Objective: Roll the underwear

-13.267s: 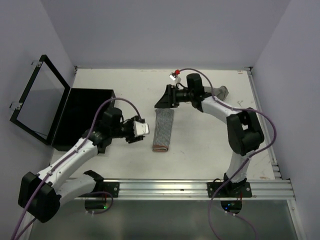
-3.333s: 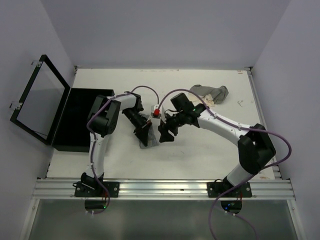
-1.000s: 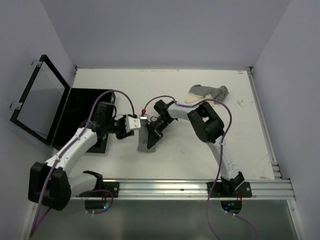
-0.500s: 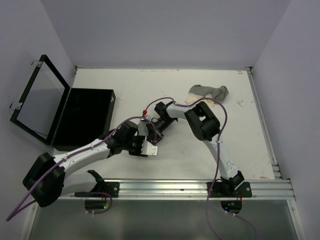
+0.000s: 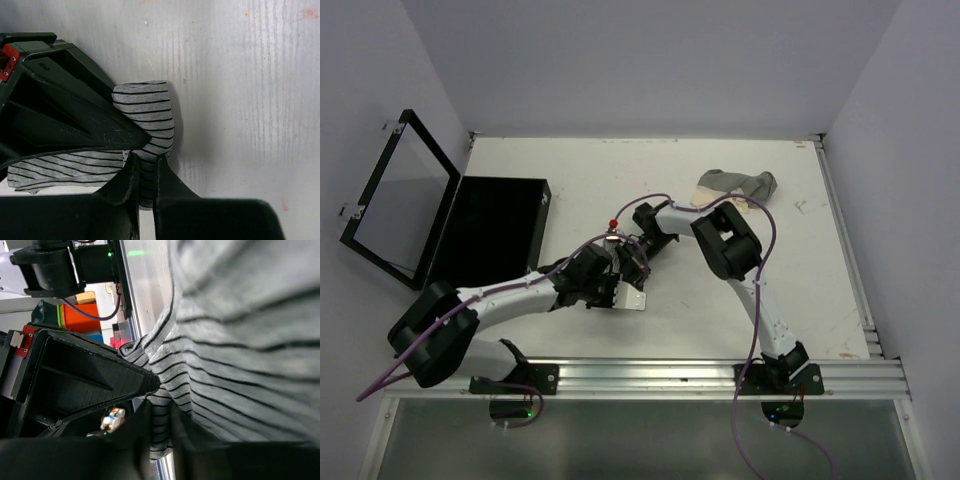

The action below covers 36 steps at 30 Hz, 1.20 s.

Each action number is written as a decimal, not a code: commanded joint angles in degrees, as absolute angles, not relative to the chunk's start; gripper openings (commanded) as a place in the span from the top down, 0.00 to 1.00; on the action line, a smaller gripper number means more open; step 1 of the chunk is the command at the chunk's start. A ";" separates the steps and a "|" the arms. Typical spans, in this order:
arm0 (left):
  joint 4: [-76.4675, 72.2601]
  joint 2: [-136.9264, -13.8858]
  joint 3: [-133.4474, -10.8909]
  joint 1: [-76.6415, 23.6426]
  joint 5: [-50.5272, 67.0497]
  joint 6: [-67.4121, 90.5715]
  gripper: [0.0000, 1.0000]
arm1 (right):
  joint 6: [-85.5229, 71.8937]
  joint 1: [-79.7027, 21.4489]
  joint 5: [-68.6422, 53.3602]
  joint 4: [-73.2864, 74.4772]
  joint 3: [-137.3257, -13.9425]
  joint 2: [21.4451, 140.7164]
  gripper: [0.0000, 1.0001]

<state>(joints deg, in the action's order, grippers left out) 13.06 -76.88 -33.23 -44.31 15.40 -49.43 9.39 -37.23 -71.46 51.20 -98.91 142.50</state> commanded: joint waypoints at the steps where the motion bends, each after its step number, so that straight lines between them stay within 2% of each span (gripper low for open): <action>1: 19.68 -83.22 -33.31 -45.09 19.41 -45.88 1.00 | 11.34 -35.16 -57.92 47.64 -98.17 142.04 0.70; 2: 20.64 -83.84 -33.48 -45.09 20.12 -45.44 1.00 | 10.38 -34.29 -57.40 47.55 -99.22 139.77 0.66; 3: 21.52 -85.07 -33.75 -45.00 20.65 -44.92 1.00 | 10.28 -32.62 -56.78 47.72 -99.84 138.70 0.56; 4: 23.19 -85.77 -33.92 -45.00 22.05 -44.48 1.00 | 10.11 -31.65 -56.43 48.16 -100.54 137.47 0.50; 6: 25.21 -88.40 -35.85 -44.65 23.46 -43.51 1.00 | 10.02 -29.20 -55.55 48.34 -102.39 133.96 0.44; 12: 36.80 -98.14 -46.47 -40.62 30.40 -45.52 1.00 | 13.44 -23.65 -51.25 48.69 -103.10 123.17 0.40; 15: 47.68 -106.48 -55.17 -36.24 37.07 -47.81 1.00 | 16.34 -21.72 -46.59 46.76 -99.15 116.22 0.37; 19: 54.05 -115.04 -65.28 -32.17 37.62 -49.22 0.99 | 23.00 -20.48 -44.48 45.01 -92.21 108.75 0.37; 23: 59.58 -123.21 -77.05 -29.72 38.40 -48.43 0.98 | 27.94 -20.57 -43.42 43.95 -83.00 101.53 0.41; 26: 61.52 -128.39 -81.37 -28.22 38.41 -48.69 0.99 | 30.14 -20.74 -44.03 42.28 -77.81 96.60 0.45; 31: 63.19 -134.99 -86.04 -25.58 38.49 -51.06 0.95 | 32.70 -27.75 -40.02 36.60 -71.20 90.89 0.46; 36: 64.51 -138.86 -90.52 -24.61 39.37 -52.82 0.92 | 33.75 -39.88 -31.65 25.43 -63.12 89.56 0.39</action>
